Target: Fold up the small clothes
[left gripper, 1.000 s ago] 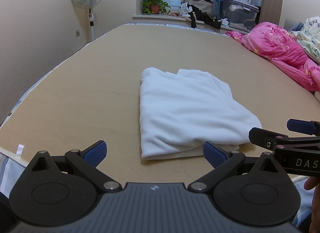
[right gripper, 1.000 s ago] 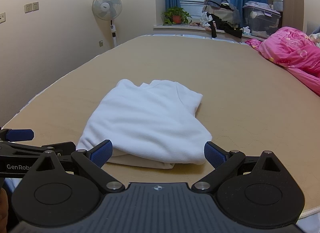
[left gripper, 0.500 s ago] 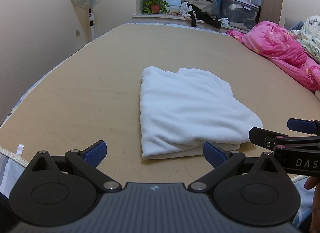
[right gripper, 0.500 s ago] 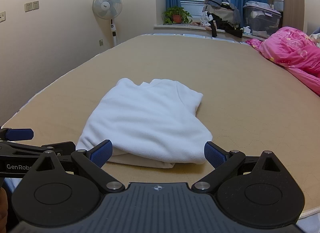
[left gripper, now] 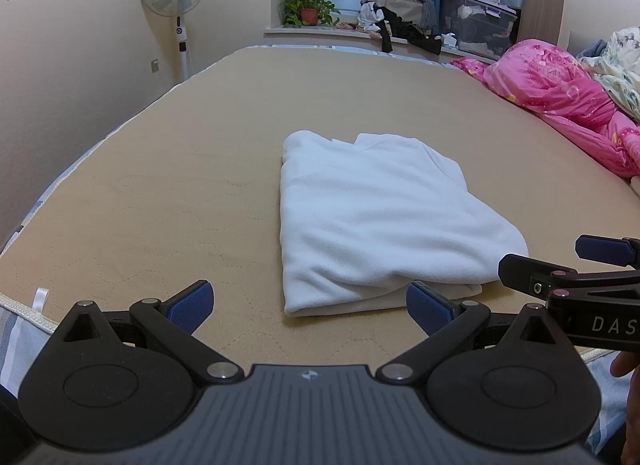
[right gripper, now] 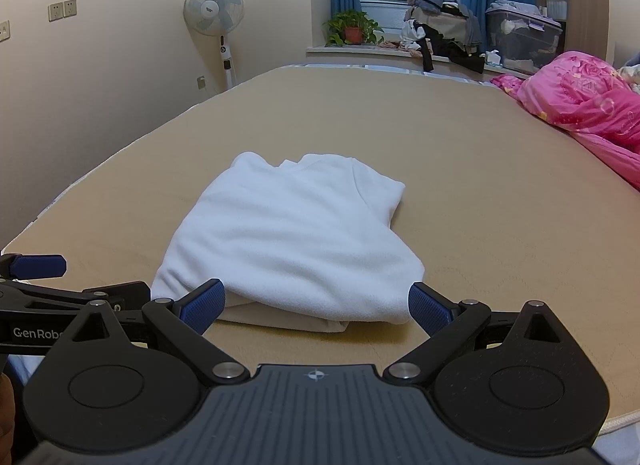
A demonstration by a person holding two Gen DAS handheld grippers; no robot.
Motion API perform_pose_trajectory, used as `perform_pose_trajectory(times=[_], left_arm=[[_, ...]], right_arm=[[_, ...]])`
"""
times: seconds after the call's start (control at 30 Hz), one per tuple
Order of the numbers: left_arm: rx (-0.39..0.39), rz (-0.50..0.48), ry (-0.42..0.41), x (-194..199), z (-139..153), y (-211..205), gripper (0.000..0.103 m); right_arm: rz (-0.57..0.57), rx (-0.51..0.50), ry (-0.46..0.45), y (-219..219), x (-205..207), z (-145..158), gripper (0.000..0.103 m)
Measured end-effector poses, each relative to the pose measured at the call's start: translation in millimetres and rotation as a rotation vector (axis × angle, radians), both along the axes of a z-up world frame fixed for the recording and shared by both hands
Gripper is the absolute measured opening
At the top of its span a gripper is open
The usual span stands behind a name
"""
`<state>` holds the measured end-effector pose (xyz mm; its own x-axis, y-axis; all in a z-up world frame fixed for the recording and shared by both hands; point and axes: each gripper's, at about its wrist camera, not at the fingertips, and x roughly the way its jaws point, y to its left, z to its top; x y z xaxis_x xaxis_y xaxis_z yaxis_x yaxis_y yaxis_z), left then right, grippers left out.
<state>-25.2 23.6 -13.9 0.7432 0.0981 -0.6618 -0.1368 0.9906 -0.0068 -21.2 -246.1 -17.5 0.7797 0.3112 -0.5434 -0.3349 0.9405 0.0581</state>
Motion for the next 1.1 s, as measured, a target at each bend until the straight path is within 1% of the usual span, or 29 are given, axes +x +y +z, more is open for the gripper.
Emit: perform_pose_trajectory(times=[1.1], left_arm=[[-0.004, -0.005, 0.000, 2.0, -1.8, 3.5, 0.102]], right_arm=[[0.002, 0.000, 0.002, -6.2, -5.6, 0.9, 0.098]])
